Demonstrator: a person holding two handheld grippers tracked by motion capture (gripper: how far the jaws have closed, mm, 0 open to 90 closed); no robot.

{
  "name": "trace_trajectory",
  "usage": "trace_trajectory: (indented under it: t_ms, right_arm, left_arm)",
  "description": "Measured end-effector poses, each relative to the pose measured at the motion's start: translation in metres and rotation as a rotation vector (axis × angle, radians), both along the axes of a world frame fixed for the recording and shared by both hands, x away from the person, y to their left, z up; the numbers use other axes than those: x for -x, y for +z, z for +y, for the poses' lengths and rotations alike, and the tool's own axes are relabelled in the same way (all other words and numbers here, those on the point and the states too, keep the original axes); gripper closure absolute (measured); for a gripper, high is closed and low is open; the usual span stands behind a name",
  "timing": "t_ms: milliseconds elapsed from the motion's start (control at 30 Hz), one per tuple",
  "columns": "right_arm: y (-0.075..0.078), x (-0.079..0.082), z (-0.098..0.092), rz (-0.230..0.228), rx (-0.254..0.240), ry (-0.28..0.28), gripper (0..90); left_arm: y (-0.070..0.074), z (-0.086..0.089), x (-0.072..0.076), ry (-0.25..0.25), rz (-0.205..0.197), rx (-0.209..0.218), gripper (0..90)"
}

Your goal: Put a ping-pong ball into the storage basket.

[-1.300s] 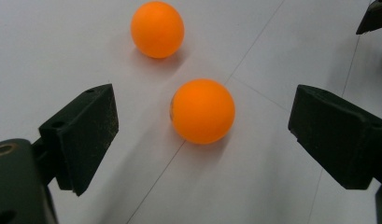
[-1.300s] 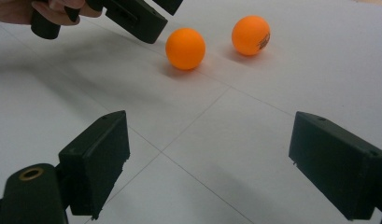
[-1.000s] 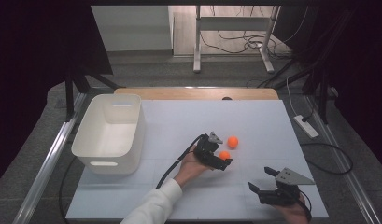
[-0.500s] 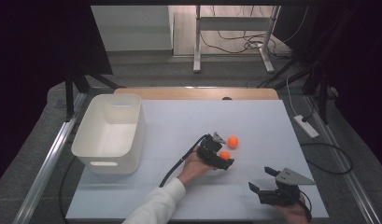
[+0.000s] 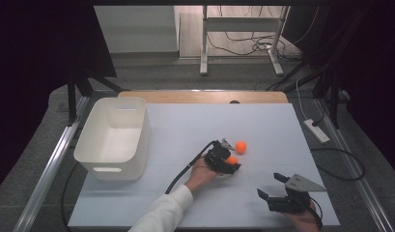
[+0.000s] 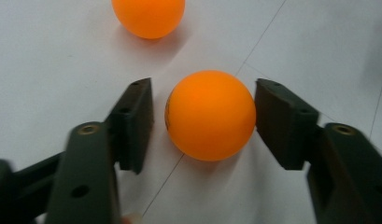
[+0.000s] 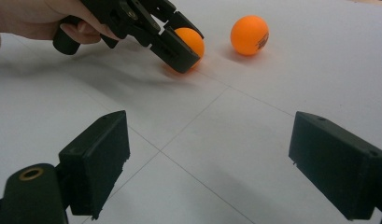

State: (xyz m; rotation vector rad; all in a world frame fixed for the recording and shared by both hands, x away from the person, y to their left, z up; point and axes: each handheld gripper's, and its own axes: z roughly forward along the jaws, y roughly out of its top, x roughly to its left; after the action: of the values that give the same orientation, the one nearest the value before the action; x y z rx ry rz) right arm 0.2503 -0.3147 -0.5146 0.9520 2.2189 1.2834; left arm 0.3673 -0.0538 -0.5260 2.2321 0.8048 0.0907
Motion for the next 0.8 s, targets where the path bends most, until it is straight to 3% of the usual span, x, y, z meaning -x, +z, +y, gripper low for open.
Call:
trace_trajectory:
  t_ms: [67, 800]
  right_arm:
    - [0.000, 0.000, 0.000, 0.000, 0.000, 0.000, 12.3]
    - [0.000, 0.000, 0.000, -0.002, 0.002, 0.000, 12.4]
  left_arm:
    - [0.001, 0.000, 0.001, 0.006, -0.014, -0.001, 49.9]
    - [0.012, 0.008, 0.008, 0.000, -0.023, 0.077, 50.4]
